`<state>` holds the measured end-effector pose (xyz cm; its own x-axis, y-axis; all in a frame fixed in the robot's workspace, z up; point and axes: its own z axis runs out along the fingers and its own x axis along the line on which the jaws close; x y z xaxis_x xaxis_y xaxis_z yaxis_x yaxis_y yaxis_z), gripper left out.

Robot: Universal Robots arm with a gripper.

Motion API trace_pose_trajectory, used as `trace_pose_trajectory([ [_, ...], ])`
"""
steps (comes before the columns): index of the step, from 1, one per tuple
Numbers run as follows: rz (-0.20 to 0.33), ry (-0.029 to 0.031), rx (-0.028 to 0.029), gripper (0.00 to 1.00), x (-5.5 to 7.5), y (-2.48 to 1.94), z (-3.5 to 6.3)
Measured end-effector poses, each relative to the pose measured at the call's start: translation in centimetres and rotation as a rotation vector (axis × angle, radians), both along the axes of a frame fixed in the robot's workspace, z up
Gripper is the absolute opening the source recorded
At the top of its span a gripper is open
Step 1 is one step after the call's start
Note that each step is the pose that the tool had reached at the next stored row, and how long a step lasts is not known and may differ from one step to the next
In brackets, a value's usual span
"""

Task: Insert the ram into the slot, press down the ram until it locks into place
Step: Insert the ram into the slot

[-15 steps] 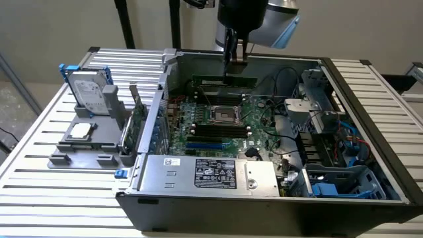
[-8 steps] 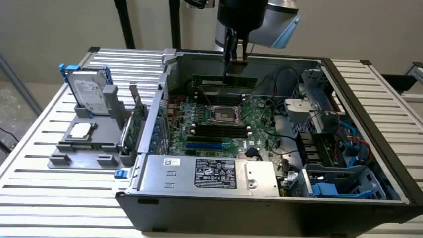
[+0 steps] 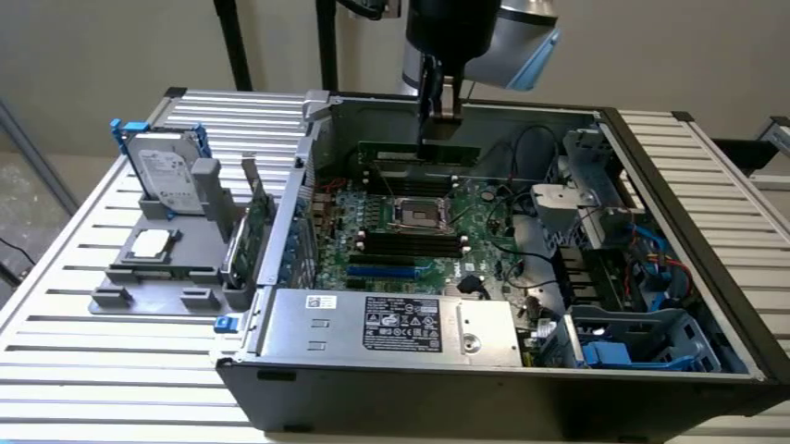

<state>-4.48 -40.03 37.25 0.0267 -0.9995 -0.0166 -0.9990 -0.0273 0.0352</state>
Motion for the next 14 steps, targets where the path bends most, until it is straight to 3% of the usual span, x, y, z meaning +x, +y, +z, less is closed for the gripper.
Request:
trace_pose_trajectory([
  [14, 0.000, -0.0012, 0.0002, 0.14, 0.0, 0.58, -2.56],
])
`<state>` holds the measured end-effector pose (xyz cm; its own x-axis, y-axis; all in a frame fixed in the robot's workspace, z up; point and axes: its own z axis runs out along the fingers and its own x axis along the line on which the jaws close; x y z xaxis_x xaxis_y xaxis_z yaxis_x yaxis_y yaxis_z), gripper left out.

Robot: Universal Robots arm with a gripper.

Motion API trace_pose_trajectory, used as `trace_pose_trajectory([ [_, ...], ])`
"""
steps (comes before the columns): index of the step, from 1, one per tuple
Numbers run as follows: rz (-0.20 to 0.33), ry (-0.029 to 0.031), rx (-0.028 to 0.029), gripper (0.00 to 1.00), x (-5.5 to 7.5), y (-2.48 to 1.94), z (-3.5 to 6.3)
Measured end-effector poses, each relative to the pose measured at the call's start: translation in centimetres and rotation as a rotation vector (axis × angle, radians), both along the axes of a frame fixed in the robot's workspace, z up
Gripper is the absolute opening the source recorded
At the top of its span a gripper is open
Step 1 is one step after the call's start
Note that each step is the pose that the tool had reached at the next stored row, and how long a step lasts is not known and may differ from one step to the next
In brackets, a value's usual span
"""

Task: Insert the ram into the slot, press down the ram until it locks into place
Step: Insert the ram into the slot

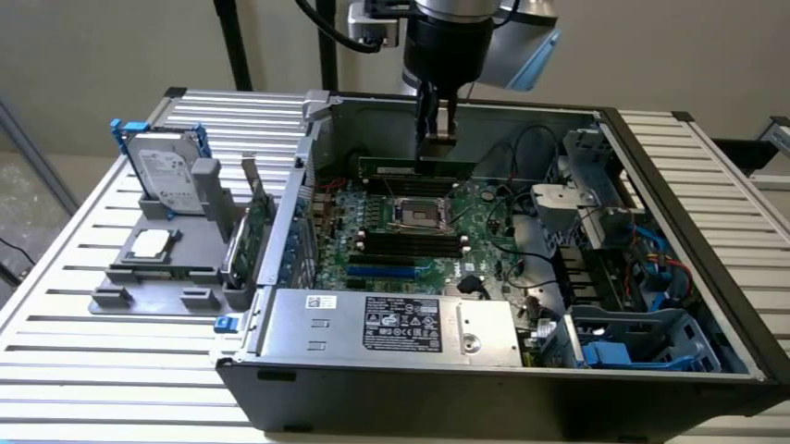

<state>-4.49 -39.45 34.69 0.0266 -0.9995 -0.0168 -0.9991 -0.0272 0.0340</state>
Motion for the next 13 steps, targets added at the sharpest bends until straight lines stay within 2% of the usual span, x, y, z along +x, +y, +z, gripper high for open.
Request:
trace_pose_trajectory([
  [7, 0.000, 0.0000, -0.0001, 0.14, 0.1, 0.34, -1.26],
  [13, 0.000, 0.0000, 0.0000, 0.14, 1.2, 0.39, -2.36],
])
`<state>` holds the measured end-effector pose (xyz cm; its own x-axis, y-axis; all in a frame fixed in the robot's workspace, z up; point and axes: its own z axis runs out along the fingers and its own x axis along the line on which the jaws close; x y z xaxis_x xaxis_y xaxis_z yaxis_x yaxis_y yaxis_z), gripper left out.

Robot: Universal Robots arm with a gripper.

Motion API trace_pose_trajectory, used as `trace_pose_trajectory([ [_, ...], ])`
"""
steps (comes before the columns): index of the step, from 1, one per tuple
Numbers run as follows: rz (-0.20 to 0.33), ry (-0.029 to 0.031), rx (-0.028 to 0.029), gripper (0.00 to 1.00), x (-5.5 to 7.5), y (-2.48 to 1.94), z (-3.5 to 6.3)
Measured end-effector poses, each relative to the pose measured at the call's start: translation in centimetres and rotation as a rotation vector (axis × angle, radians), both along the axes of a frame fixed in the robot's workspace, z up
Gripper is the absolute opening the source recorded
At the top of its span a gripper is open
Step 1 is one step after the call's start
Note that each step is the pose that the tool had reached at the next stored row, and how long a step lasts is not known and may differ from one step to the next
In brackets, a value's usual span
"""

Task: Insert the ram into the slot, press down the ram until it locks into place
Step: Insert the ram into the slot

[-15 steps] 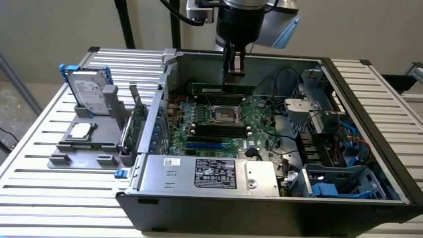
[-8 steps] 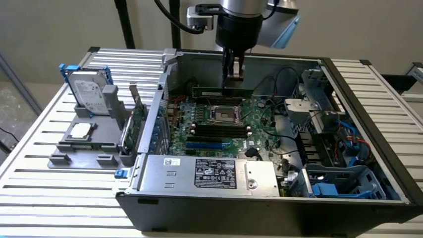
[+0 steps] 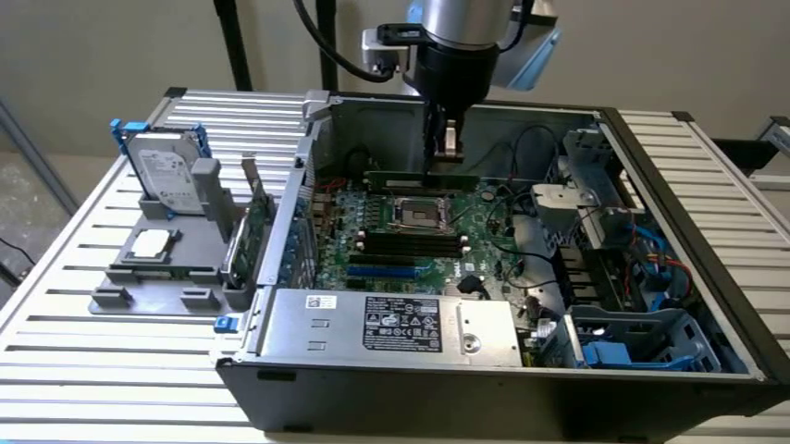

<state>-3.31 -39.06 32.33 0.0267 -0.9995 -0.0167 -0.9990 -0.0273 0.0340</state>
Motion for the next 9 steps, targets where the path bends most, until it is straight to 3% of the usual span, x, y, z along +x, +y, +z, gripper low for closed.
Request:
trace_pose_trajectory([
  [4, 0.000, -0.0001, 0.0001, 0.14, 0.4, -0.09, -0.72],
  [9, 0.000, 0.0000, 0.0000, 0.14, 0.4, -0.74, -1.63],
])
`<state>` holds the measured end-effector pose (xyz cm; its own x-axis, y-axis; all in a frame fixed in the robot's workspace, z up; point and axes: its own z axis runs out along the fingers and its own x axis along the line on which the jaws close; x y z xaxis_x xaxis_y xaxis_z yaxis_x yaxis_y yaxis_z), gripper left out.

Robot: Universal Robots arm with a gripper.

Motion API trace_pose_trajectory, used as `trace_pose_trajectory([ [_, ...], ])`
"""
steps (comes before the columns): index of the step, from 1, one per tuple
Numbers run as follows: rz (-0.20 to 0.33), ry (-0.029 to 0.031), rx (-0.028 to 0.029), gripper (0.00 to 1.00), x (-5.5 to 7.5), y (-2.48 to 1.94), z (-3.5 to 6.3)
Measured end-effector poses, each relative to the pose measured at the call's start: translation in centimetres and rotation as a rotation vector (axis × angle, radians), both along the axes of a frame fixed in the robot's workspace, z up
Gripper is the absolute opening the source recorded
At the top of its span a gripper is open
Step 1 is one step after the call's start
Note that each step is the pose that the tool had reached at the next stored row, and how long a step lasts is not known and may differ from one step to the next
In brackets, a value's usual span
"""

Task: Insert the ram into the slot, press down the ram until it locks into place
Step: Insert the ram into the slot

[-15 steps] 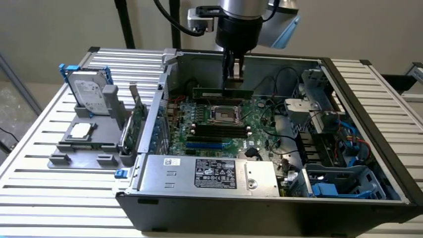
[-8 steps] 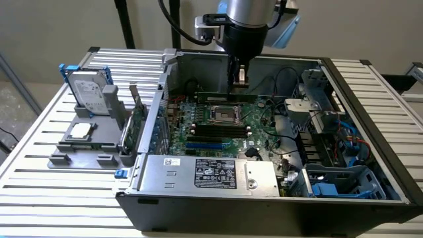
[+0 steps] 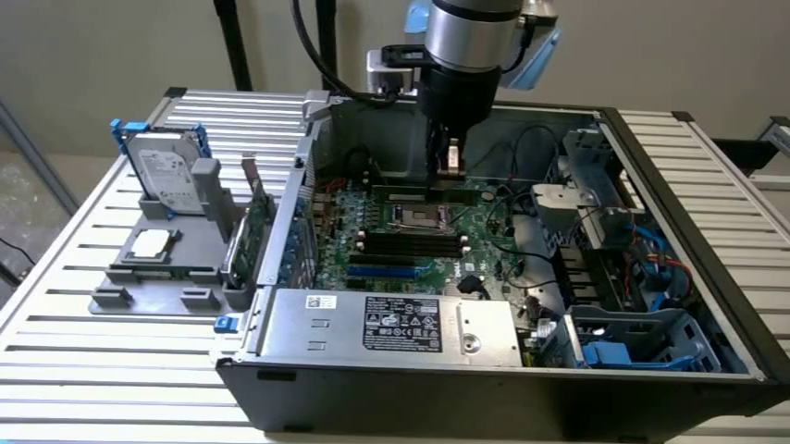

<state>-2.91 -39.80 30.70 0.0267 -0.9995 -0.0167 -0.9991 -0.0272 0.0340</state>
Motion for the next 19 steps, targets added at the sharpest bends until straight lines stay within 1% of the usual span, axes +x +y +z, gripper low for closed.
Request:
trace_pose_trajectory([
  [4, 0.000, 0.0001, -0.0001, 0.14, 0.0, -0.54, -0.72],
  [7, -0.001, 0.0000, 0.0000, 0.14, 0.0, -0.77, -1.28],
  [13, -0.002, 0.0000, 0.0000, 0.14, -0.1, -0.83, -2.36],
  [19, -0.002, 0.0001, 0.0000, 0.14, -0.5, -0.83, -3.45],
])
